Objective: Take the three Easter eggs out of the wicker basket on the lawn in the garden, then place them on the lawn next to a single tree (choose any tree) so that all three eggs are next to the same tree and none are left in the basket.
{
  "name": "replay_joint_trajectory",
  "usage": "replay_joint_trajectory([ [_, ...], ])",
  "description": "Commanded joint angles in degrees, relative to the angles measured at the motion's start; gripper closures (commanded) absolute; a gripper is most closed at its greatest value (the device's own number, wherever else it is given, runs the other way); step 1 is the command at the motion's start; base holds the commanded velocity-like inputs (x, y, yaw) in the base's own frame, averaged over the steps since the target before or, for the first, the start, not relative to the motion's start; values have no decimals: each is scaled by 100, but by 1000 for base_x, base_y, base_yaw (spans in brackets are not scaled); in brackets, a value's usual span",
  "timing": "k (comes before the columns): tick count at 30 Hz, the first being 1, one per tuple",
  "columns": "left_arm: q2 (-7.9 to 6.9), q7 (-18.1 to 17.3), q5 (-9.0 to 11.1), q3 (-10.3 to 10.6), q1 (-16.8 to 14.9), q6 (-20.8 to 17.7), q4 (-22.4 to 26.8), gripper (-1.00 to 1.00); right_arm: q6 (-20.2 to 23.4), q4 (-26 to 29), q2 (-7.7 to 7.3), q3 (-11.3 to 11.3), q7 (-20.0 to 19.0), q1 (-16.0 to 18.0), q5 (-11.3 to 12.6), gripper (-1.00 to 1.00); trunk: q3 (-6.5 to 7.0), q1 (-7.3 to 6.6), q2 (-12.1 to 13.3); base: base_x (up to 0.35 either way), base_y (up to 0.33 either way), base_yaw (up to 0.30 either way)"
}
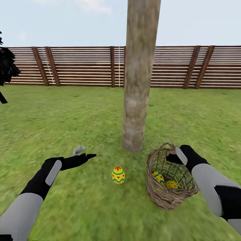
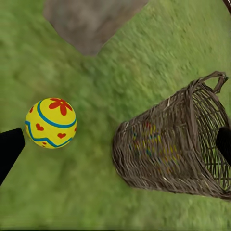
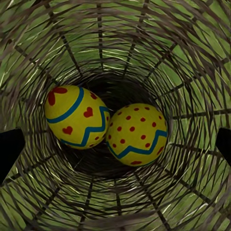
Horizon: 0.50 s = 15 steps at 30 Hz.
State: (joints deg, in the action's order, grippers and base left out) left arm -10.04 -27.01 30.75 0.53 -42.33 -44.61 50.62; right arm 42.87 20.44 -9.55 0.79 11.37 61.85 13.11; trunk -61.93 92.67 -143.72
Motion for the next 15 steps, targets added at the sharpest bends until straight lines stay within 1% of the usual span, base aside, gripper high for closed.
replay_joint_trajectory([
  [1,-4,2,28,3,-3,-30,2,-100,18,10,-1,8,41,2,60,-100,-28,1,-4,0,0,0],
  [9,1,2,27,0,-3,-30,0,-100,15,19,-3,17,40,3,72,-100,-205,22,-15,0,0,0],
  [15,0,4,27,0,-3,-30,0,-100,-1,29,-3,19,34,3,176,-100,-338,37,-23,0,0,0],
])
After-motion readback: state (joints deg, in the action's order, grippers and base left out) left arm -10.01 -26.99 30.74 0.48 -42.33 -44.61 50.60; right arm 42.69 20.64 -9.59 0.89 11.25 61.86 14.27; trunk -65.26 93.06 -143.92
